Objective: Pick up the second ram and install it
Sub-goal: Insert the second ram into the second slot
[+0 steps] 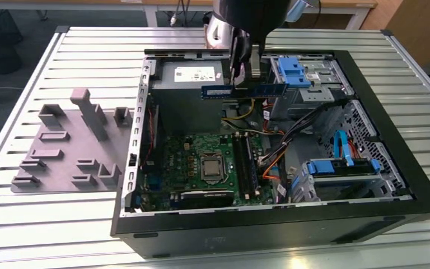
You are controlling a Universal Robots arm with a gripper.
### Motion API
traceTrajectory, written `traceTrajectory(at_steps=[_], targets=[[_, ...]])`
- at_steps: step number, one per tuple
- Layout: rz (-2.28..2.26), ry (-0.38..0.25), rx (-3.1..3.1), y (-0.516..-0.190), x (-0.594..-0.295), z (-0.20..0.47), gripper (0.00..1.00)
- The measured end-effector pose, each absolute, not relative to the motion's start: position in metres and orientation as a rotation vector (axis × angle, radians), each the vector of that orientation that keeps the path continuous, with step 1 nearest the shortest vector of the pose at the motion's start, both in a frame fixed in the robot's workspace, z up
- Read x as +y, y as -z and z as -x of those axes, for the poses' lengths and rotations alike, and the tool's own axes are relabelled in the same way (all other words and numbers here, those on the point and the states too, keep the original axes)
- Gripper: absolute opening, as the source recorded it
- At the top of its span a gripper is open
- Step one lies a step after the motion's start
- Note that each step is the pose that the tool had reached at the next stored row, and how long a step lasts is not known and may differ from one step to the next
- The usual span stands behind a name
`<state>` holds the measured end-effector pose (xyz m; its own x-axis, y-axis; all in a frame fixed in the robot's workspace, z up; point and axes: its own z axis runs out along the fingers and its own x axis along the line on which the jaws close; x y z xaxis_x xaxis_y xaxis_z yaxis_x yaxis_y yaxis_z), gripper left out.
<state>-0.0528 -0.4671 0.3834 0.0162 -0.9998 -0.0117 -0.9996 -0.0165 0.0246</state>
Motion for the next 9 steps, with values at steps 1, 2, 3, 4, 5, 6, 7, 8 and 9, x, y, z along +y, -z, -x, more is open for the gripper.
traceTrajectory(at_steps=[1, 2, 3, 4, 5, 6, 7, 8, 9], targets=[[-2.234, 0.04, -2.195, -0.3834, -0.4671, 0.0528, 0.14], [-2.235, 0.04, -2.194, -0.3834, -0.4671, 0.0528, 0.14], [-2.237, 0.04, -2.192, -0.3834, -0.4671, 0.0528, 0.14], [-2.238, 0.04, -2.191, -0.3834, -0.4671, 0.0529, 0.14], [-2.239, 0.04, -2.19, -0.3834, -0.4671, 0.0528, 0.14], [-2.241, 0.04, -2.188, -0.3834, -0.4671, 0.0528, 0.14], [-2.242, 0.04, -2.187, -0.3834, -0.4671, 0.0529, 0.14], [-2.243, 0.04, -2.185, -0.3834, -0.4671, 0.0528, 0.14], [-2.244, 0.04, -2.184, -0.3834, -0.4671, 0.0528, 0.14]])
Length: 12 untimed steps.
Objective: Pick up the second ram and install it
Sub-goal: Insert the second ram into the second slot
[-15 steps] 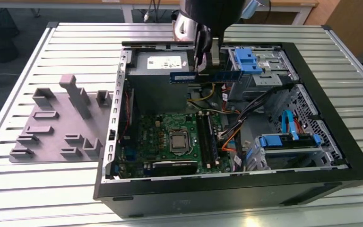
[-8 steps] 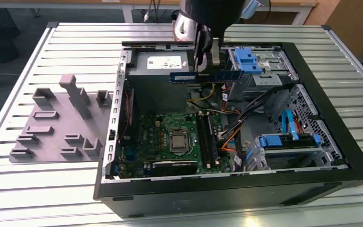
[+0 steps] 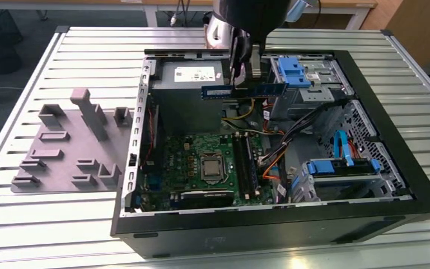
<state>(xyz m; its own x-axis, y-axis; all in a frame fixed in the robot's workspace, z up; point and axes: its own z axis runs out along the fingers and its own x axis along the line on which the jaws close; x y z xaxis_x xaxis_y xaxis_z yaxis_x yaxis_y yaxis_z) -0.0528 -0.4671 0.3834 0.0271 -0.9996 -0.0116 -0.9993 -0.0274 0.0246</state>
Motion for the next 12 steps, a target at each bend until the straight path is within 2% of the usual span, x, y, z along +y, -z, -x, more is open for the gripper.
traceTrajectory(at_steps=[12], targets=[[-2.26, 0.04, -2.168, -0.3834, -0.4671, 0.0529, 0.14]])
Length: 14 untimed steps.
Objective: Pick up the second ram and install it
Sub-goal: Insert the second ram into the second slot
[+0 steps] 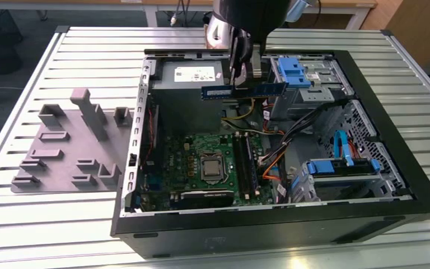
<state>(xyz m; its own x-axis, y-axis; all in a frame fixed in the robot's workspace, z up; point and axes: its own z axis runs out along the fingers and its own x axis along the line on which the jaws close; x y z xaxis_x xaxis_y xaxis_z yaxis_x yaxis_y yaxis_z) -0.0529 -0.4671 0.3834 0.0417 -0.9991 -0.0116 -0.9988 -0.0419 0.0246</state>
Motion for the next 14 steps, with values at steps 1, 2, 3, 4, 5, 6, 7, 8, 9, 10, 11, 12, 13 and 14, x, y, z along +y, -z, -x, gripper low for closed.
traceTrajectory(at_steps=[1, 2, 3, 4, 5, 6, 7, 8, 9, 10, 11, 12, 13, 14], targets=[[-2.262, 0.04, -2.166, -0.3834, -0.4671, 0.0528, 0.14], [-2.263, 0.04, -2.165, -0.3834, -0.4671, 0.0528, 0.14], [-2.264, 0.04, -2.163, -0.3834, -0.4672, 0.0528, 0.14], [-2.265, 0.04, -2.162, -0.3834, -0.4672, 0.0528, 0.14], [-2.267, 0.04, -2.161, -0.3834, -0.4672, 0.0528, 0.14], [-2.268, 0.04, -2.159, -0.3834, -0.4672, 0.0528, 0.14], [-2.269, 0.04, -2.158, -0.3834, -0.4672, 0.0528, 0.14], [-2.271, 0.04, -2.156, -0.3834, -0.4672, 0.0528, 0.14], [-2.272, 0.04, -2.155, -0.3834, -0.4672, 0.0528, 0.14], [-2.273, 0.04, -2.154, -0.3834, -0.4672, 0.0528, 0.14], [-2.274, 0.04, -2.152, -0.3834, -0.4672, 0.0528, 0.14], [-2.276, 0.04, -2.151, -0.3834, -0.4672, 0.0528, 0.14], [-2.277, 0.04, -2.149, -0.3834, -0.4672, 0.0528, 0.14], [-2.279, 0.04, -2.148, -0.3834, -0.4672, 0.0528, 0.14]])
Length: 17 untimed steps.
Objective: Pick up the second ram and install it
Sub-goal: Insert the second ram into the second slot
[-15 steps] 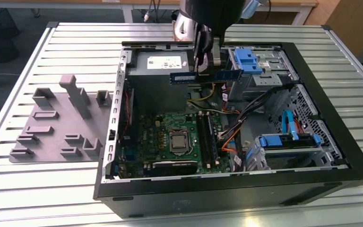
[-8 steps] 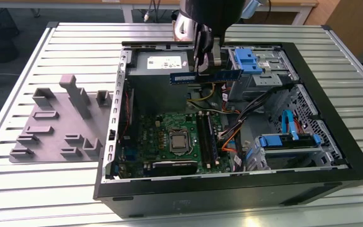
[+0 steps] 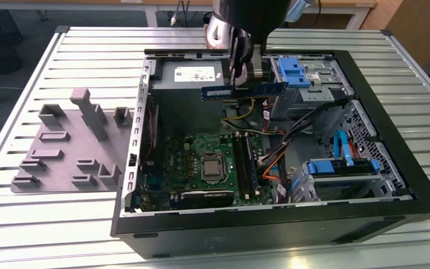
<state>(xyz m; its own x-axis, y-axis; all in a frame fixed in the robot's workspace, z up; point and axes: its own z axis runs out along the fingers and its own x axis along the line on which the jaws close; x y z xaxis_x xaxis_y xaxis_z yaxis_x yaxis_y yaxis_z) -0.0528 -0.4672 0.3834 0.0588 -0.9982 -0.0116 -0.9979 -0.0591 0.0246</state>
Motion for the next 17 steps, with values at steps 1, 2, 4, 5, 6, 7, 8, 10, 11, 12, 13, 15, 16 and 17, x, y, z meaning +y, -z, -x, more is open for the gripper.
traceTrajectory(at_steps=[1, 2, 4, 5, 6, 7, 8, 10, 11, 12, 13, 15, 16, 17], targets=[[-2.28, 0.04, -2.146, -0.3834, -0.4672, 0.0528, 0.14], [-2.281, 0.04, -2.145, -0.3834, -0.4672, 0.0528, 0.14], [-2.284, 0.04, -2.142, -0.3834, -0.4672, 0.0528, 0.14], [-2.285, 0.04, -2.141, -0.3834, -0.4672, 0.0529, 0.14], [-2.287, 0.04, -2.139, -0.3834, -0.4672, 0.0528, 0.14], [-2.288, 0.04, -2.138, -0.3834, -0.4672, 0.0528, 0.14], [-2.289, 0.04, -2.136, -0.3834, -0.4672, 0.0528, 0.14], [-2.292, 0.04, -2.134, -0.3834, -0.4672, 0.0528, 0.14], [-2.293, 0.04, -2.132, -0.3834, -0.4672, 0.0528, 0.14], [-2.294, 0.04, -2.131, -0.3834, -0.4672, 0.0528, 0.14], [-2.295, 0.04, -2.13, -0.3834, -0.4672, 0.0529, 0.14], [-2.297, 0.04, -2.127, -0.3834, -0.4672, 0.0528, 0.14], [-2.298, 0.039, -2.126, -0.3834, -0.4672, 0.0528, 0.14], [-2.3, 0.039, -2.125, -0.3834, -0.4672, 0.0528, 0.14]])
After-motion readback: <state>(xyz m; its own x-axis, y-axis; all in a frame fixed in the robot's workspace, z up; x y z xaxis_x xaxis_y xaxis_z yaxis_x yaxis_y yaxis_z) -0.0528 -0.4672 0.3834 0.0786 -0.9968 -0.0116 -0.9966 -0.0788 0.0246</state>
